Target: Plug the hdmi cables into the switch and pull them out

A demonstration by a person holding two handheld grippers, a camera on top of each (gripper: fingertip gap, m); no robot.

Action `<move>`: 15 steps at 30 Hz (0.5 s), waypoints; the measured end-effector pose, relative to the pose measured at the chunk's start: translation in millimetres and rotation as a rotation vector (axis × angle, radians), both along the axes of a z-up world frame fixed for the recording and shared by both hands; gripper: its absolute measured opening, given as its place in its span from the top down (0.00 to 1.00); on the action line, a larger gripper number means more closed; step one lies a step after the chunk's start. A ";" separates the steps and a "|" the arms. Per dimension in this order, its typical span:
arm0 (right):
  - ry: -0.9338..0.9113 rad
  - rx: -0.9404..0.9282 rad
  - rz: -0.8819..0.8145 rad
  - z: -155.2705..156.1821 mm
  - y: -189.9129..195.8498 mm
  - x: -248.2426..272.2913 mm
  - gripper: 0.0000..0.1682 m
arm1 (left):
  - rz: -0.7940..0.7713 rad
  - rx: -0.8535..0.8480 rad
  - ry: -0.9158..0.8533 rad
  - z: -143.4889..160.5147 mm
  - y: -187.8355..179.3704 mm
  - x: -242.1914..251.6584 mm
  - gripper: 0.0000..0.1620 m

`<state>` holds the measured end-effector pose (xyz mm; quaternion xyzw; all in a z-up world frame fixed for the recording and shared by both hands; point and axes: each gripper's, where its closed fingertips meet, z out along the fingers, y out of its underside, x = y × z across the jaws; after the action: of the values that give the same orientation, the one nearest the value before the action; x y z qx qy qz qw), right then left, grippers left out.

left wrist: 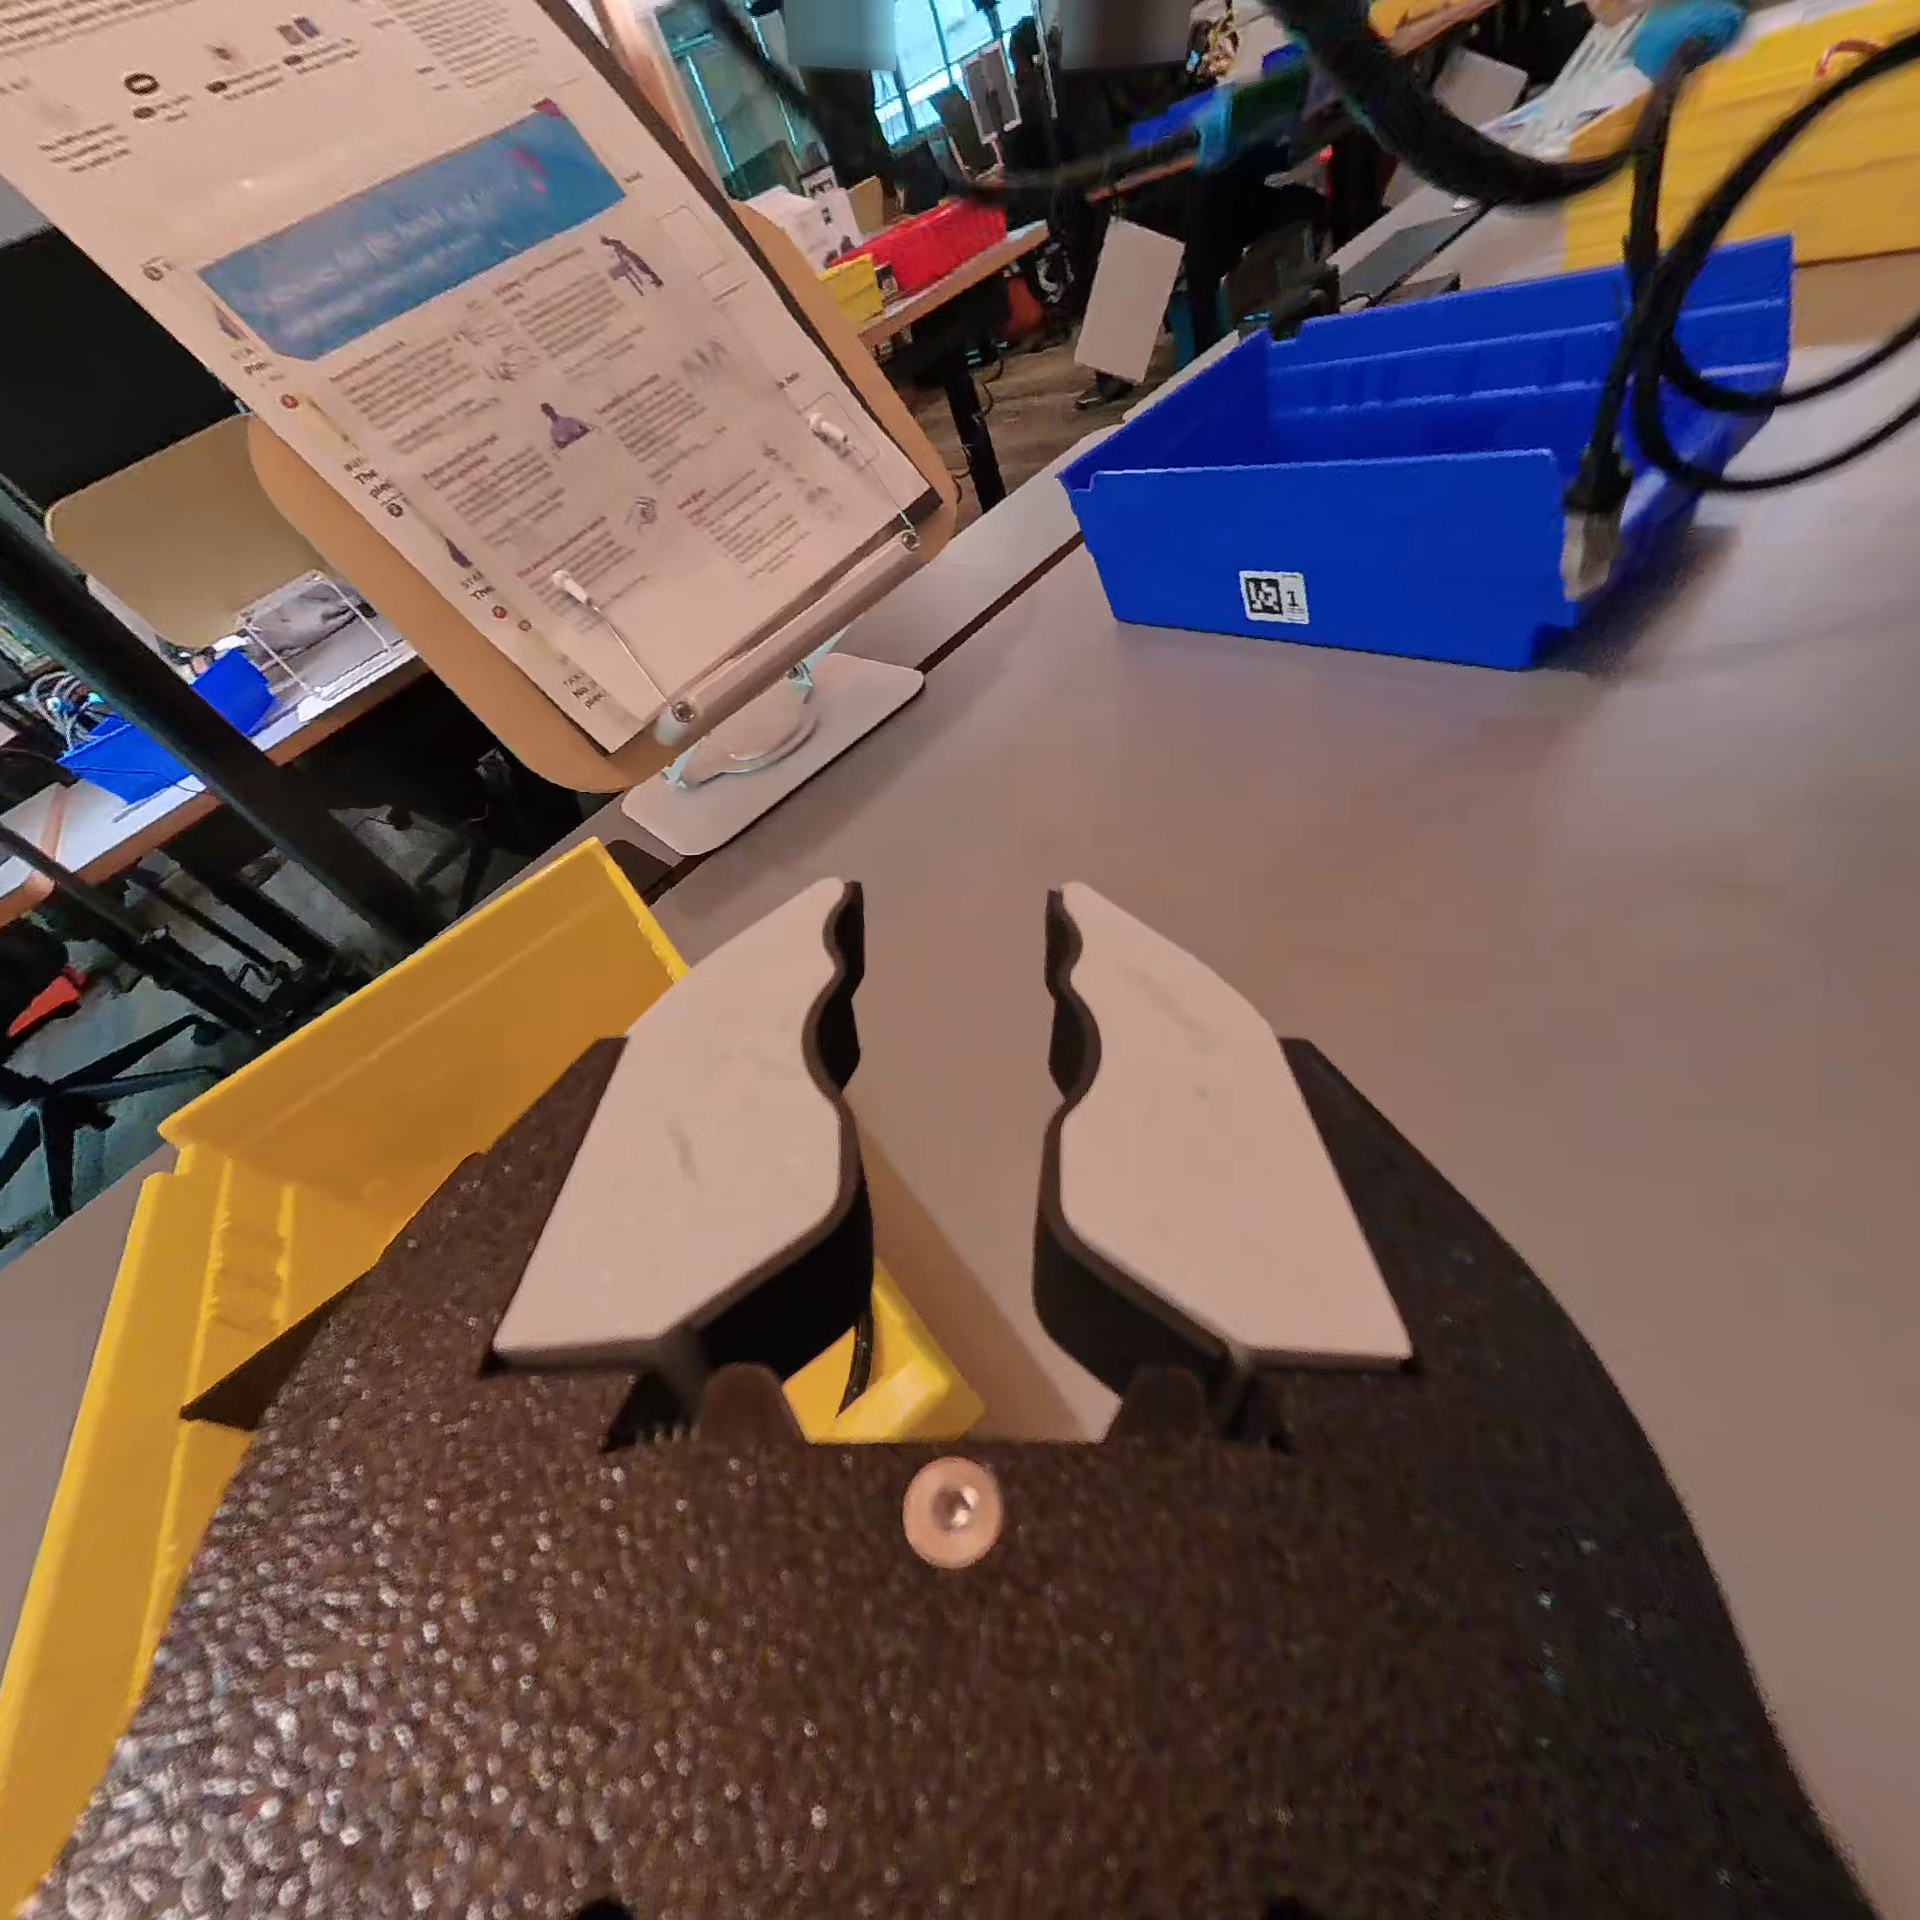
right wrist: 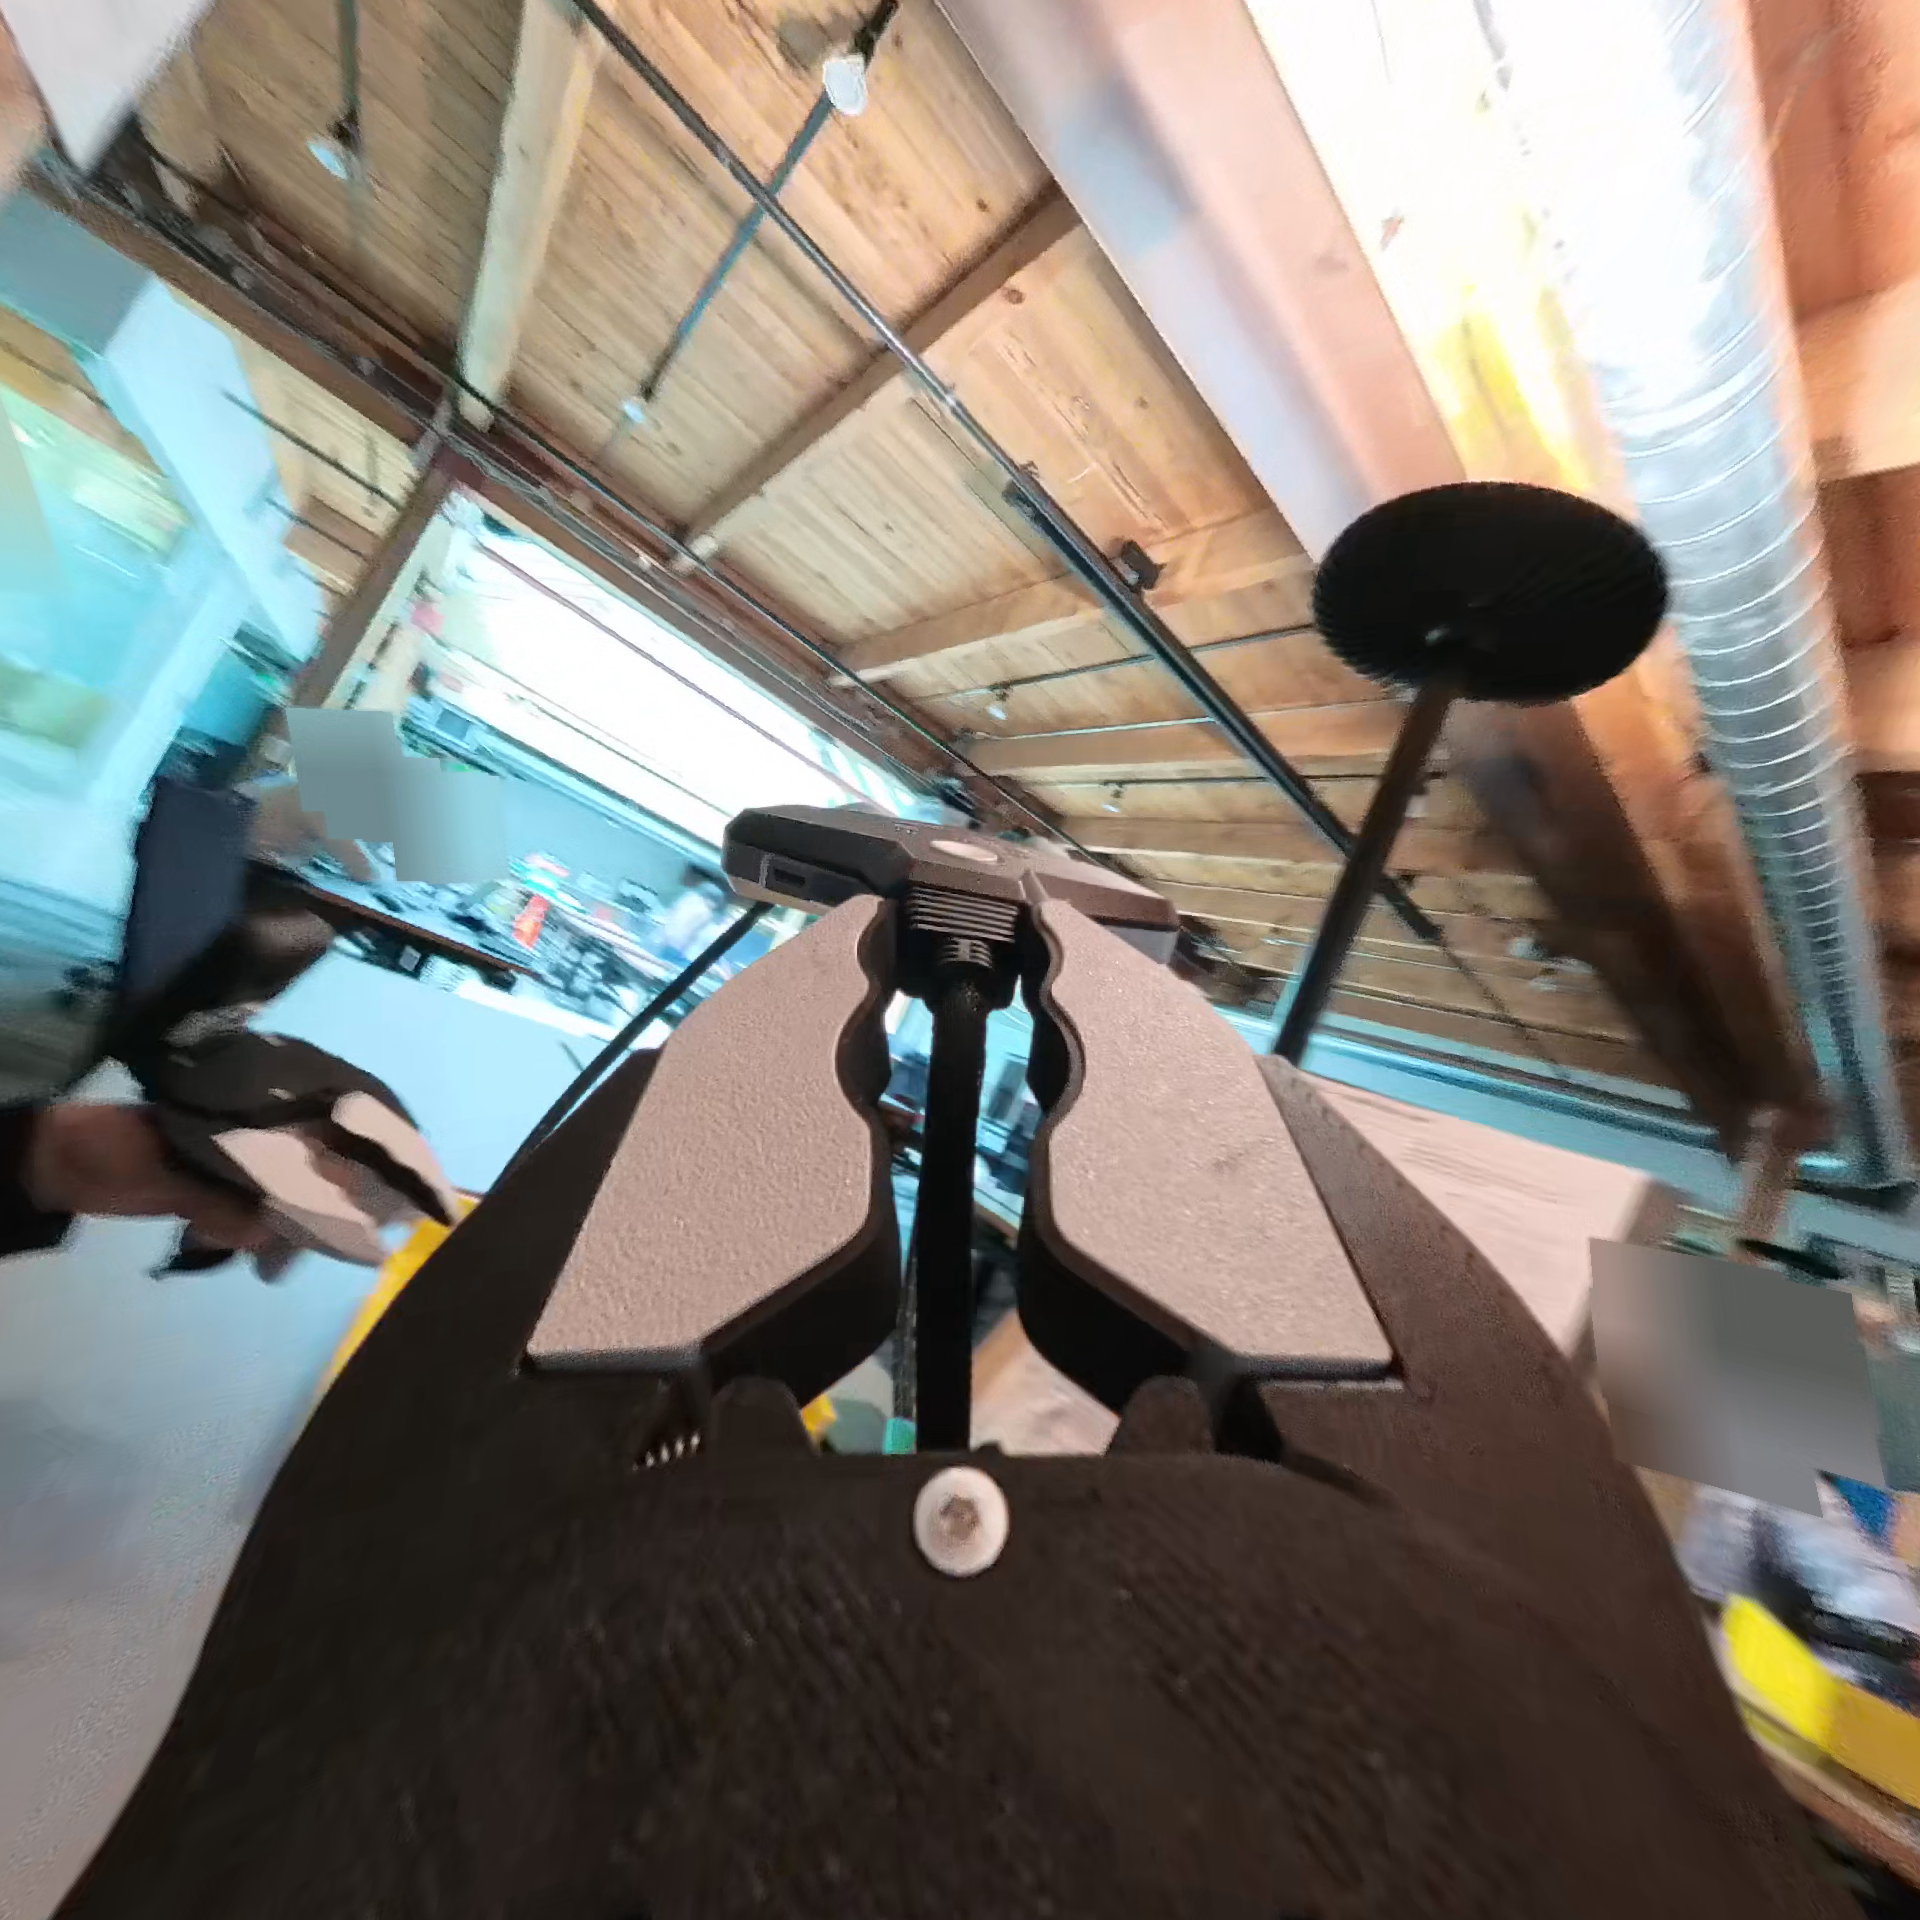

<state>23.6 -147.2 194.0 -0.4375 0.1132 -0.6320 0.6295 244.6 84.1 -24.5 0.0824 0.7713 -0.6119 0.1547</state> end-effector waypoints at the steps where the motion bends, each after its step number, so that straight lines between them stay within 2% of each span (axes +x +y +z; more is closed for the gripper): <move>1: 0.007 -0.023 -0.039 3.6 -15.0 -4.8 0.87 | -0.001 0.007 -0.005 -2.0 0.9 0.7 0.80; 4: 0.063 -0.133 -0.166 5.0 -47.9 -10.5 0.87 | 0.000 0.022 0.028 -9.2 0.2 3.7 0.80; 9: 0.319 -0.397 -0.464 -24.1 -86.3 5.1 0.87 | -0.024 0.059 0.055 -24.4 -9.7 -0.7 0.80; 12: 0.404 -0.389 -0.577 -33.9 -111.2 8.7 0.86 | -0.034 0.107 0.047 -36.1 -15.4 -4.3 0.79; 15: 0.361 -0.232 -0.586 -28.3 -127.3 7.4 0.87 | -0.051 0.146 0.035 -45.1 -19.2 -8.6 0.78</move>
<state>30.9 -274.5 165.7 -0.5597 0.2706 -0.7068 0.3375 236.0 64.9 -69.7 0.1023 0.8140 -0.5593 0.1191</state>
